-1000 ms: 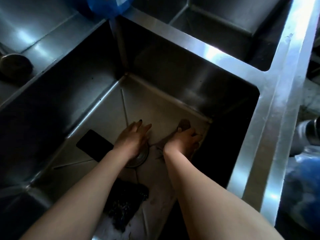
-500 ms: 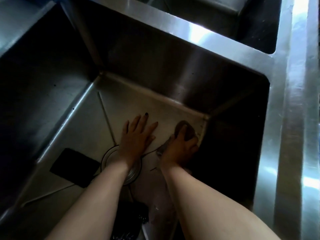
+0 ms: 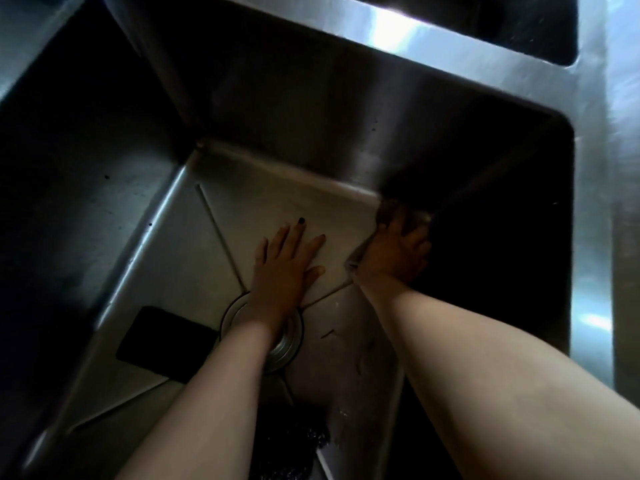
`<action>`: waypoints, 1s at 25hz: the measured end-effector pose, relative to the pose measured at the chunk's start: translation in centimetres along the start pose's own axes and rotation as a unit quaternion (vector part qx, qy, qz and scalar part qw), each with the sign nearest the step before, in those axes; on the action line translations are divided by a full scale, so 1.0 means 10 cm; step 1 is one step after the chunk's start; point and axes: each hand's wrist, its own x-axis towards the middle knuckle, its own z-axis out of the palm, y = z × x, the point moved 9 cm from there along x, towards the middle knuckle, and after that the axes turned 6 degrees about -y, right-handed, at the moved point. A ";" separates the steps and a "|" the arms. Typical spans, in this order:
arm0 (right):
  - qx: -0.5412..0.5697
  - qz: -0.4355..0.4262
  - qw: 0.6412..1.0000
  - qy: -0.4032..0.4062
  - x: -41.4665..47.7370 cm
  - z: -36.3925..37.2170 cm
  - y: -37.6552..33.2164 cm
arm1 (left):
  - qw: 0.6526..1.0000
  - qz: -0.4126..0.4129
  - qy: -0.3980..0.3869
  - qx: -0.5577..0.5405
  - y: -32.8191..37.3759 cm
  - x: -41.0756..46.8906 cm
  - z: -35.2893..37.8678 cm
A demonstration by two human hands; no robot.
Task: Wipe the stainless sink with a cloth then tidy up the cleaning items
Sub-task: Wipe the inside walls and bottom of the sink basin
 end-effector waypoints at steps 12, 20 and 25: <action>-0.051 -0.156 0.986 0.027 -0.61 0.23 -0.29 | 1.000 -0.011 -0.010 0.026 0.04 0.02 -0.03; 0.007 0.005 0.999 0.040 0.11 -0.06 0.00 | 1.000 -0.015 -0.013 0.023 0.07 -0.01 -0.07; -0.013 0.024 1.000 0.014 -0.51 0.14 0.22 | 0.999 -0.015 -0.019 0.027 0.06 -0.02 -0.09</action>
